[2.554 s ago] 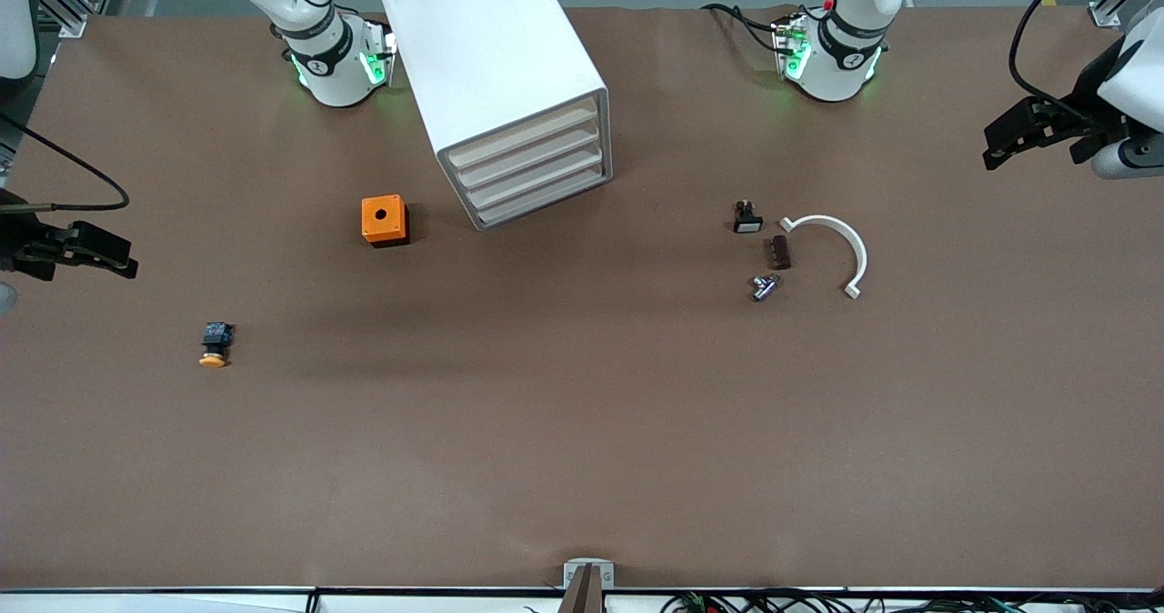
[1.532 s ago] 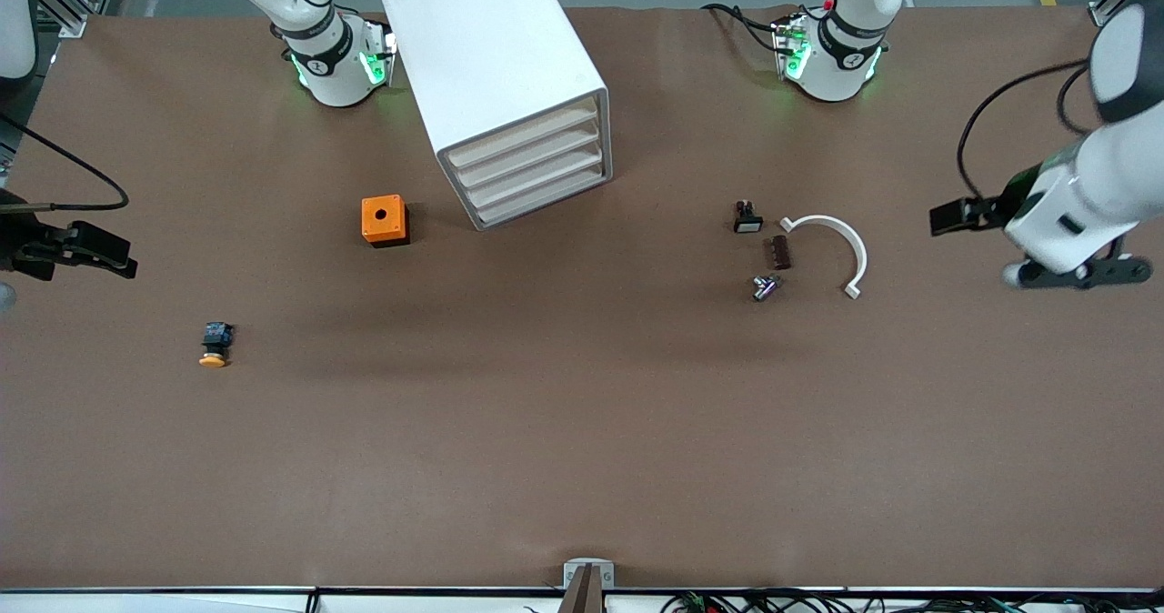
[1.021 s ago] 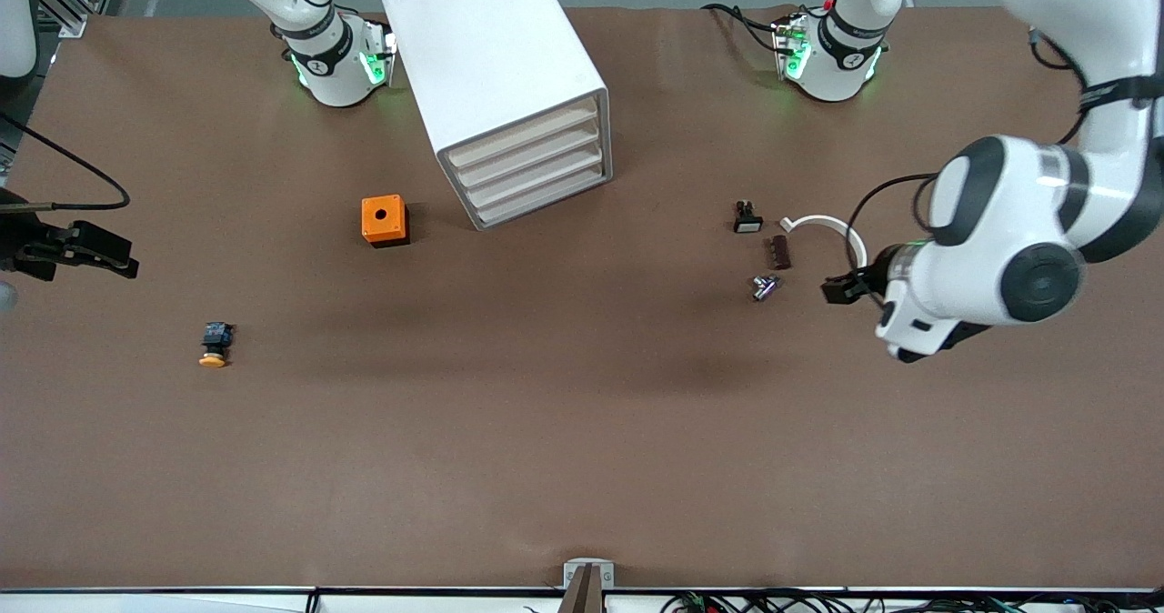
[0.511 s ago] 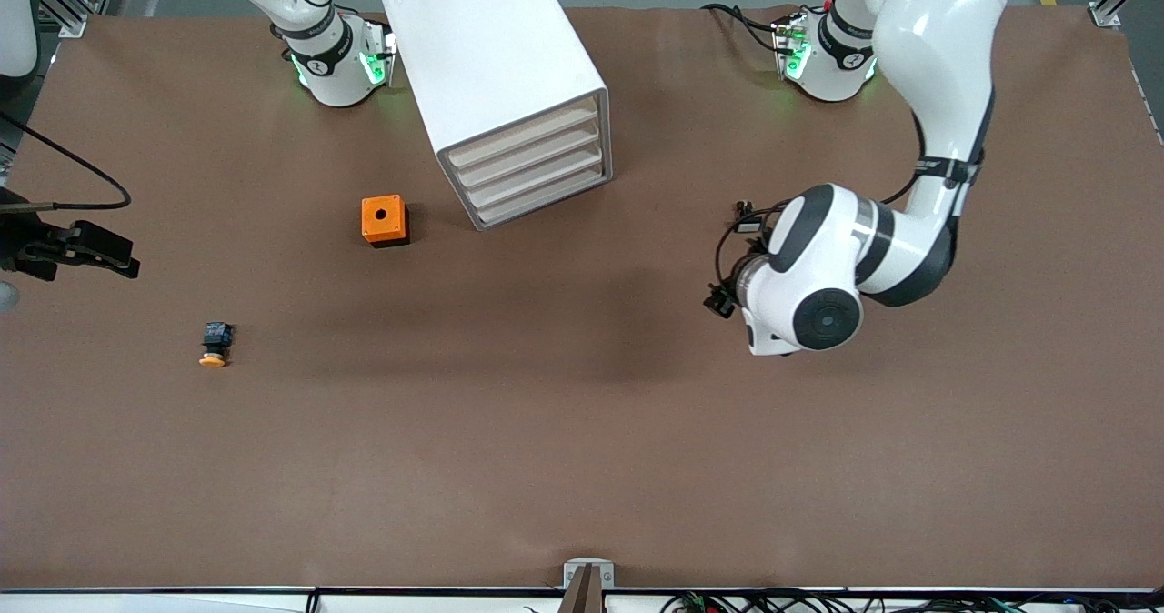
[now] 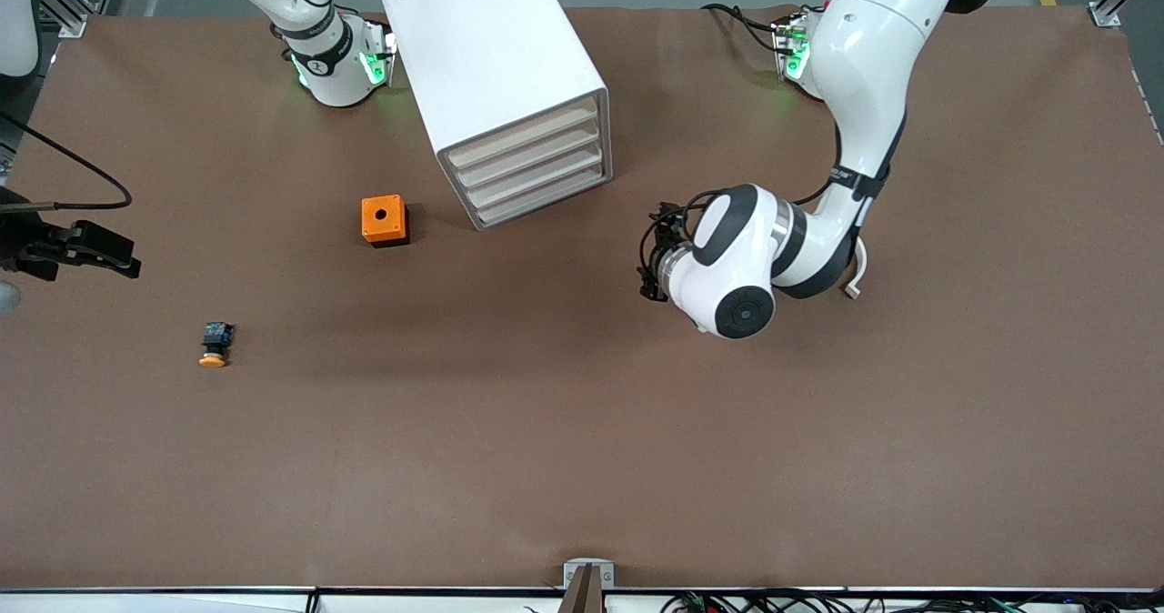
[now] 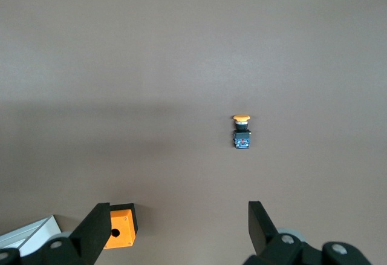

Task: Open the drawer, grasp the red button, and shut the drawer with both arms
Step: 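Reach the left gripper to the white cabinet's top drawer handle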

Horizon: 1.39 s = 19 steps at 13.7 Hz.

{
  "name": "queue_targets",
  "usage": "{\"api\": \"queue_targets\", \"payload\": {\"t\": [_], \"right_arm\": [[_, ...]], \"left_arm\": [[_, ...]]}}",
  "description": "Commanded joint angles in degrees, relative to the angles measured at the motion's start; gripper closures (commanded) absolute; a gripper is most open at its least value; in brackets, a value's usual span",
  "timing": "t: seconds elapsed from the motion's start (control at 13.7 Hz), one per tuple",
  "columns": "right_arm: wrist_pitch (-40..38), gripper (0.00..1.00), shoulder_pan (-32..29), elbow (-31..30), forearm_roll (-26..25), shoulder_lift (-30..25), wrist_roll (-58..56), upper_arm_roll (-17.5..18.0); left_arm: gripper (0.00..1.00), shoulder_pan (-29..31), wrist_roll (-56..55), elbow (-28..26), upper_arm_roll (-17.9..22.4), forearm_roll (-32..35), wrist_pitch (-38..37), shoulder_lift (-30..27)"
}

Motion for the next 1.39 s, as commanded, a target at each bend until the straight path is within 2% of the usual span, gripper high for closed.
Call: {"api": "queue_targets", "payload": {"t": [0.0, 0.15, 0.44, 0.51, 0.73, 0.8, 1.24, 1.31], "right_arm": [[-0.6, 0.0, -0.4, 0.3, 0.7, -0.5, 0.2, 0.6], [-0.7, 0.0, -0.5, 0.3, 0.6, -0.5, 0.2, 0.5], [-0.7, 0.0, -0.5, 0.3, 0.6, -0.5, 0.2, 0.5], [-0.8, 0.0, -0.5, 0.3, 0.6, -0.5, 0.2, 0.4], [-1.4, 0.0, -0.6, 0.3, 0.7, -0.5, 0.1, 0.3], [-1.4, 0.0, -0.6, 0.3, 0.6, -0.5, 0.1, 0.3], [-1.2, 0.0, -0.5, 0.3, 0.7, -0.4, 0.1, 0.4], [-1.1, 0.0, -0.5, 0.3, 0.7, -0.4, 0.1, 0.4]], "left_arm": [[0.0, -1.3, -4.4, 1.3, 0.3, -8.4, 0.0, 3.4], [0.0, -2.1, -8.3, 1.1, 0.4, -13.2, 0.0, 4.1], [0.0, -5.1, -20.9, 1.1, 0.3, -16.1, -0.6, 4.5], [0.17, -6.3, -22.4, 1.0, 0.3, -17.1, -0.6, 4.6], [0.33, -9.1, -25.8, 0.8, 0.3, -20.5, -0.8, 5.2], [0.45, -10.4, -26.8, 0.8, 0.3, -22.1, -0.9, 5.4], [0.5, -13.1, -28.5, 0.8, 0.3, -25.9, -2.1, 6.3], [0.61, -13.2, -28.5, 0.8, 0.3, -26.7, -2.1, 6.3]]}}
